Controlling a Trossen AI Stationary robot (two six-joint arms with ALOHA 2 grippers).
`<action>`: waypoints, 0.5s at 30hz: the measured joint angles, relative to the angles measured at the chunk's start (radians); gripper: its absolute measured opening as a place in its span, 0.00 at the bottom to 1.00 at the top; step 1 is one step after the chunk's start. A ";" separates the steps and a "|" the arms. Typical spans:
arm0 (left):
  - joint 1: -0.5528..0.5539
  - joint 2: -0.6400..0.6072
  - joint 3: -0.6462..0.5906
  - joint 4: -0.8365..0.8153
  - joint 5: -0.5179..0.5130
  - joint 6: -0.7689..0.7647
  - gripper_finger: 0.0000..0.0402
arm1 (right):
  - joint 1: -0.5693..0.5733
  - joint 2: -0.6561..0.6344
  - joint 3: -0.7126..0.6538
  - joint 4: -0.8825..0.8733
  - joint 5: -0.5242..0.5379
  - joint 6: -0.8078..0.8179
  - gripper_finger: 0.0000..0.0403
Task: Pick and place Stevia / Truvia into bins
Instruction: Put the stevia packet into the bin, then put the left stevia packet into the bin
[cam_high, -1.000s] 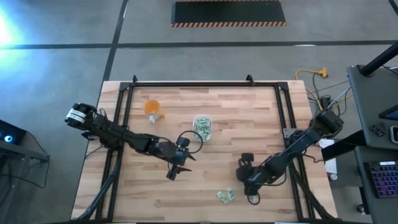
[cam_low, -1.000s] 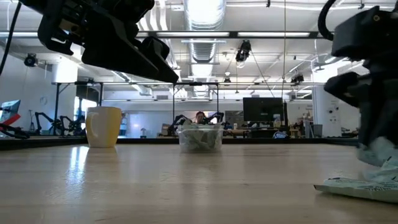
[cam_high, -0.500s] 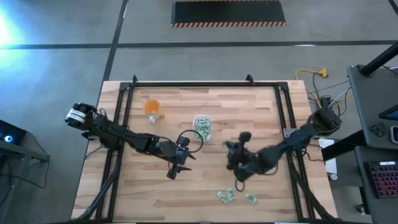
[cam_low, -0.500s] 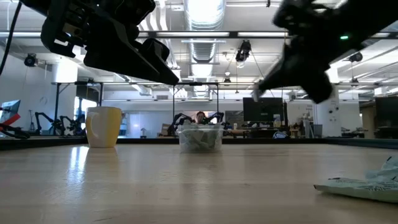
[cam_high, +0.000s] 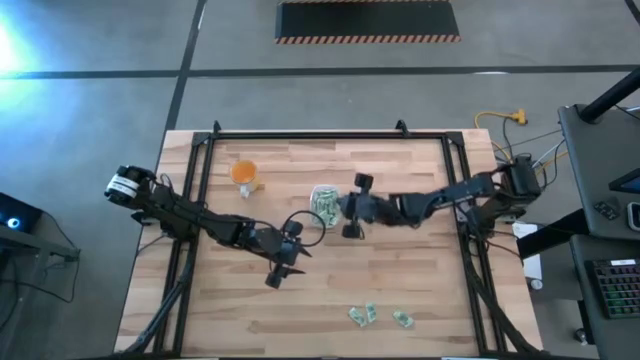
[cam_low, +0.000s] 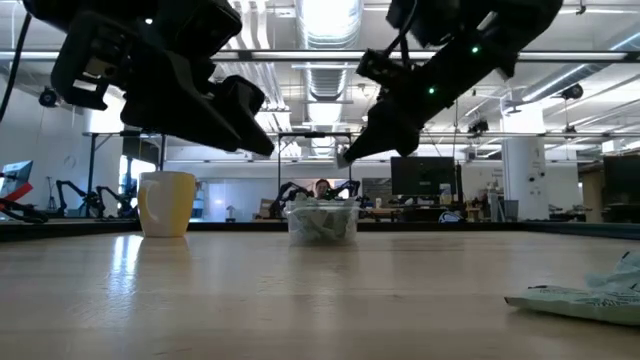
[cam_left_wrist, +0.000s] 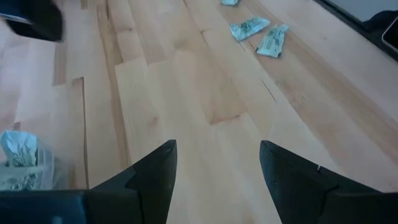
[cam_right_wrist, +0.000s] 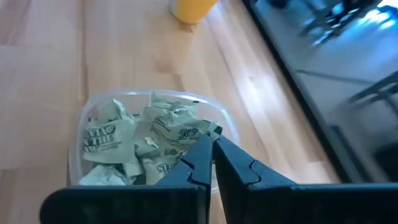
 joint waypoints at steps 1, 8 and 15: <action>0.000 0.000 -0.004 0.000 -0.001 0.000 0.53 | -0.023 0.000 0.000 0.000 -0.044 0.000 0.02; 0.000 0.000 -0.034 0.017 -0.036 -0.047 0.53 | -0.123 0.002 -0.001 0.000 -0.242 0.006 0.02; 0.000 0.000 -0.037 0.063 -0.053 -0.056 0.53 | -0.128 0.046 -0.002 0.086 -0.359 -0.059 0.15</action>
